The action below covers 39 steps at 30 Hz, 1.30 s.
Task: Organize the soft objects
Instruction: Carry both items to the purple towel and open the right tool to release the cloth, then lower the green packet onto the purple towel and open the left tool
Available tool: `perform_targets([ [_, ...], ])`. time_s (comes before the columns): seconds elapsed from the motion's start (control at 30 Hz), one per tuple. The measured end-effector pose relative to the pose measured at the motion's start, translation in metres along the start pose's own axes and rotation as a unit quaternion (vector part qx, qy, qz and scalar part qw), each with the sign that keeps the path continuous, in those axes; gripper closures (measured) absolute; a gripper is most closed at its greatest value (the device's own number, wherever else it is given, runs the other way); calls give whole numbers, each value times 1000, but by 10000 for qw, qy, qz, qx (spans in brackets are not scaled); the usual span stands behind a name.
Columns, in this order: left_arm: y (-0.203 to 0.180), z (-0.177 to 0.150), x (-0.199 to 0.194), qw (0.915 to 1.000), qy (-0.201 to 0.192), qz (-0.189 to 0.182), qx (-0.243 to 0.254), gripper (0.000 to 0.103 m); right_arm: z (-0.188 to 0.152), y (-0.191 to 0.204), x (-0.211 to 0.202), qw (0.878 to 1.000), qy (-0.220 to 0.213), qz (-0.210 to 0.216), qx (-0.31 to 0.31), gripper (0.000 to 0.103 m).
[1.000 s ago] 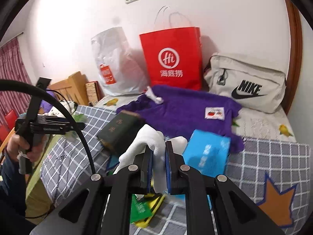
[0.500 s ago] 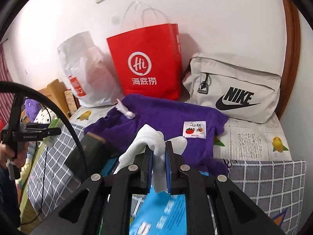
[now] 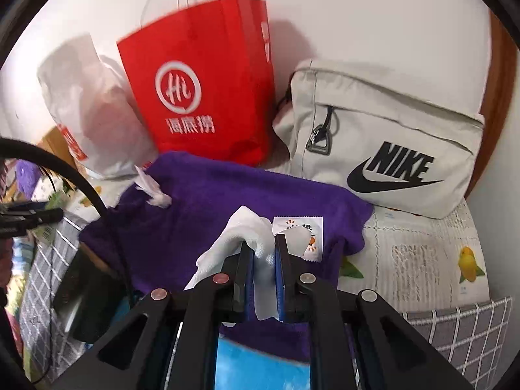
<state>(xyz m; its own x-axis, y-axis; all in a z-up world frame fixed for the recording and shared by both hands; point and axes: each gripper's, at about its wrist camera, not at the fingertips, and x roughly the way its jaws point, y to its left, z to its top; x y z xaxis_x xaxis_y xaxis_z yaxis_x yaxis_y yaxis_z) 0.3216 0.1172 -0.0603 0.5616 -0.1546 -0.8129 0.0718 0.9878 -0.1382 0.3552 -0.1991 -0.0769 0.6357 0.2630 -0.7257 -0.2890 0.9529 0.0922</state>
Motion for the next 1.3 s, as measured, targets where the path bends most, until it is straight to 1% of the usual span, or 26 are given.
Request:
perform_targets([
  [0.2, -4, 15, 16, 10000, 39, -86, -9, 48, 4, -3, 40, 9988, 459, -193, -40, 91],
  [0.33, -9, 21, 30, 9998, 164, -142, 47, 48, -2, -3, 49, 9981, 610, -37, -53, 90],
  [0.43, -15, 25, 42, 9992, 330, -188, 124, 48, -6, 2, 51, 9975, 654, -95, -235, 88],
  [0.57, -23, 29, 54, 9987, 416, -189, 205, 48, -11, -1, 55, 9972, 727, 113, -144, 88],
  [0.67, -30, 33, 66, 9980, 529, -240, 256, 48, -14, -3, 58, 9967, 790, 144, -121, 83],
  [0.73, -36, 35, 73, 9975, 591, -248, 293, 48, -16, -4, 56, 9962, 832, 201, -140, 74],
  [0.77, -38, 36, 76, 9972, 627, -248, 318, 48, -18, -4, 53, 9963, 821, 217, -160, 72],
  [0.83, -44, 38, 85, 9961, 742, -250, 401, 47, -20, -3, 46, 9961, 761, 295, -321, 55],
  [0.9, -50, 39, 93, 9950, 848, -210, 480, 47, -22, -3, 38, 9970, 606, 196, -446, 49],
  [1.0, -57, 37, 104, 9931, 990, -145, 607, 47, -23, -6, 30, 9976, 519, 171, -427, 49],
  [1.07, -59, 36, 110, 9926, 1049, -38, 616, 47, -21, -11, 25, 9982, 471, 210, -312, 49],
  [1.23, -60, 37, 118, 9914, 1164, 28, 592, 47, -19, -19, 13, 9992, 324, 212, -91, 49],
  [1.3, -60, 39, 120, 9911, 1208, 73, 553, 42, -20, -17, 7, 9993, 247, 252, -119, 49],
])
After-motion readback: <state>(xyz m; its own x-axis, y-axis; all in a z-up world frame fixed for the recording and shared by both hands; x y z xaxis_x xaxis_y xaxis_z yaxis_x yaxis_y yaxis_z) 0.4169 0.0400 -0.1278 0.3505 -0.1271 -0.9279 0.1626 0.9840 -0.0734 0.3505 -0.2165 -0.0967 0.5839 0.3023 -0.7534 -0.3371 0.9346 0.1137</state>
